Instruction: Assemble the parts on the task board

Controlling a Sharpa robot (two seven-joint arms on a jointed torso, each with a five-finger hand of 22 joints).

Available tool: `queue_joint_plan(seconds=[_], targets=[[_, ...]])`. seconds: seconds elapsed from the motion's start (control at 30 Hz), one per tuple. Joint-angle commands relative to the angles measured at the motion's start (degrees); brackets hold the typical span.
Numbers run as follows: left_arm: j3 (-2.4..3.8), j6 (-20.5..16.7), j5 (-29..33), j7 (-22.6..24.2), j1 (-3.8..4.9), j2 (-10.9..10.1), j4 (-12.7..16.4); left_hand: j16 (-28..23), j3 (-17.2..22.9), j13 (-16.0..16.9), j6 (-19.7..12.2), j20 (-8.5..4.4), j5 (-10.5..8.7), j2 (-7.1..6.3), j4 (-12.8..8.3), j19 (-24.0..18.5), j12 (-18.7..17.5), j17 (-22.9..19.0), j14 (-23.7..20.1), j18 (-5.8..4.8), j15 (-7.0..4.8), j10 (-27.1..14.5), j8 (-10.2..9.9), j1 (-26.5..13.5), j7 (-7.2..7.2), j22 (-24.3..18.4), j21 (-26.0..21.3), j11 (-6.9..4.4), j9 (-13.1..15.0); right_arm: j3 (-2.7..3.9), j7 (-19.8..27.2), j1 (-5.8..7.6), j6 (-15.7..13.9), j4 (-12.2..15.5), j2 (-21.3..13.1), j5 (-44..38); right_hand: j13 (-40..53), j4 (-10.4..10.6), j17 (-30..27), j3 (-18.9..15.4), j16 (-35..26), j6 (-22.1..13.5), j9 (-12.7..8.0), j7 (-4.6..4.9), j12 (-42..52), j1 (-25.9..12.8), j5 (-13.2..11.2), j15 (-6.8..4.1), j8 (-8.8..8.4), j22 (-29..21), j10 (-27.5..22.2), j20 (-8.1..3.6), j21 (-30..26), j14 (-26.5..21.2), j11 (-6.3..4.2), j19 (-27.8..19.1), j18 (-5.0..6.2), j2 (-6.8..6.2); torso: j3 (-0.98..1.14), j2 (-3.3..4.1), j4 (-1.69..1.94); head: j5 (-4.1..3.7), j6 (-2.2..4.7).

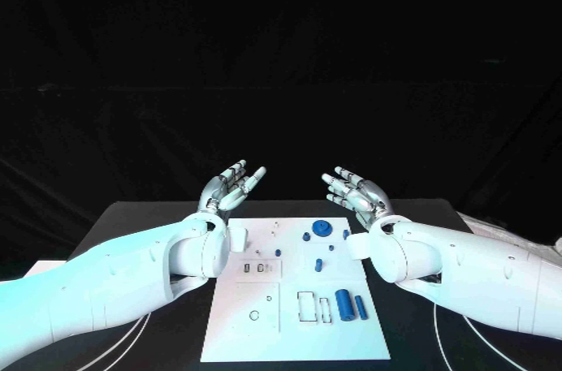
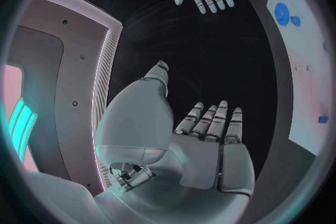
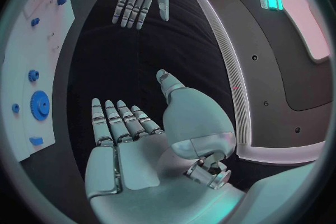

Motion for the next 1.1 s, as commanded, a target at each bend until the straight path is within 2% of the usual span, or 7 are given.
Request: queue_joint_plan(seconds=[0.03,0.17,0.33,0.37,0.4,0.5,1.1], targets=[[0.02,4.3,-0.9,0.3,0.11,0.1,-0.1,0.4,0.2,0.1,1.0,0.58,0.19,0.41,0.3,0.4,0.4,0.2,1.4,0.72,0.31,1.1,0.3,1.4,6.26,0.1,0.3,0.63,0.1,-0.32,-3.6,0.48,12.6,-1.3,0.7,-4.5,0.7,-3.8,0.6,1.2,1.2,6.5,0.7,8.24,1.2,5.9,-1.5,0.22,1.28,1.0,8.0,0.26,1.9,7.5,0.22,6.2,2.36,0.55,-0.01,-0.01,0.0,0.0,0.0],[0.02,4.3,-0.9,0.3,0.11,0.1,-0.1,2.2,0.7,0.8,6.9,0.69,-0.02,2.16,-0.1,5.0,1.4,1.3,9.8,0.23,0.97,7.8,1.3,2.4,7.11,1.1,2.0,1.76,0.7,-0.81,-4.8,1.03,17.1,-2.8,1.4,-5.8,2.0,-7.8,2.0,3.2,4.8,21.5,2.0,6.31,4.5,10.1,-2.4,-1.6,3.82,2.9,28.2,0.24,6.1,27.6,-1.22,19.3,5.13,0.19,-0.01,-0.01,0.0,0.0,0.0],[0.02,4.3,-0.9,0.3,0.11,0.1,-0.1,7.6,0.4,2.1,20.3,0.69,-0.17,3.83,-1.0,28.0,4.6,3.5,28.1,0.77,0.46,25.7,4.1,3.6,7.26,5.8,11.3,1.76,2.0,-1.01,-5.4,1.25,18.9,-3.4,1.7,-6.3,1.6,-9.8,1.8,5.5,6.1,34.7,2.5,5.2,5.4,10.8,-2.5,-3.71,5.13,3.3,35.2,0.0,8.4,35.2,-3.21,24.4,7.02,-0.51,-0.01,-0.01,0.0,0.0,0.0],[0.02,4.3,-0.9,0.3,0.11,0.1,-0.1,8.1,0.3,2.4,23.0,0.62,-0.18,4.05,-1.2,29.9,5.4,3.6,29.8,1.2,-0.06,29.9,4.6,3.8,7.07,6.1,12.3,1.33,2.2,-1.02,-5.4,1.26,19.0,-3.4,1.7,-6.3,1.5,-10.0,1.7,6.0,6.1,35.6,2.3,5.02,5.2,10.7,-2.6,-3.92,5.0,3.3,36.0,-0.12,8.7,36.0,-3.32,25.0,7.03,-0.69,-0.01,-0.01,0.0,0.0,0.0],[0.02,6.7,0.1,2.1,0.1,-2.1,0.5,9.0,0.1,2.7,27.2,0.44,-0.19,4.31,-1.5,32.6,6.5,3.9,32.5,1.87,-0.89,35.1,5.5,4.0,6.66,6.6,13.6,0.7,2.6,-0.87,-1.9,2.14,10.0,-5.7,0.1,-18.1,1.4,-10.3,1.7,6.6,6.0,36.5,2.2,4.87,5.0,10.5,-2.6,-4.17,4.79,3.2,36.9,-0.3,9.0,37.0,-3.54,25.8,7.07,-0.94,0.1,0.39,0.27,-0.24,-0.25],[0.02,6.8,0.1,2.2,0.16,-3.0,1.3,10.4,-0.6,2.5,33.4,-0.45,-0.18,4.89,-2.2,37.8,7.2,4.7,37.9,2.46,-2.48,39.4,6.5,4.5,5.65,7.4,16.1,-0.58,2.8,-0.77,-2.0,2.52,9.3,-5.8,-0.4,-20.8,1.5,-10.8,1.7,8.3,5.5,38.1,2.1,4.64,4.3,9.9,-2.7,-4.66,4.2,3.1,38.7,-0.74,9.4,38.9,-3.92,27.3,7.13,-1.47,0.2,0.82,0.41,-0.37,-0.14],[0.43,9.0,0.1,0.4,1.34,-10.4,11.1,11.0,-3.2,3.0,40.0,-3.52,-0.32,6.05,-4.1,45.5,6.6,9.9,48.1,2.42,-5.54,49.7,5.2,5.5,3.8,8.3,19.4,-3.17,2.0,0.51,-10.1,7.23,10.6,-5.2,-3.1,-52.0,1.7,-13.0,1.9,13.5,4.5,44.5,2.3,2.94,2.1,10.2,-3.7,-8.74,2.69,7.2,47.7,-6.82,20.6,50.7,-6.61,41.8,6.78,-5.45,0.58,5.91,1.29,-1.4,1.28]])
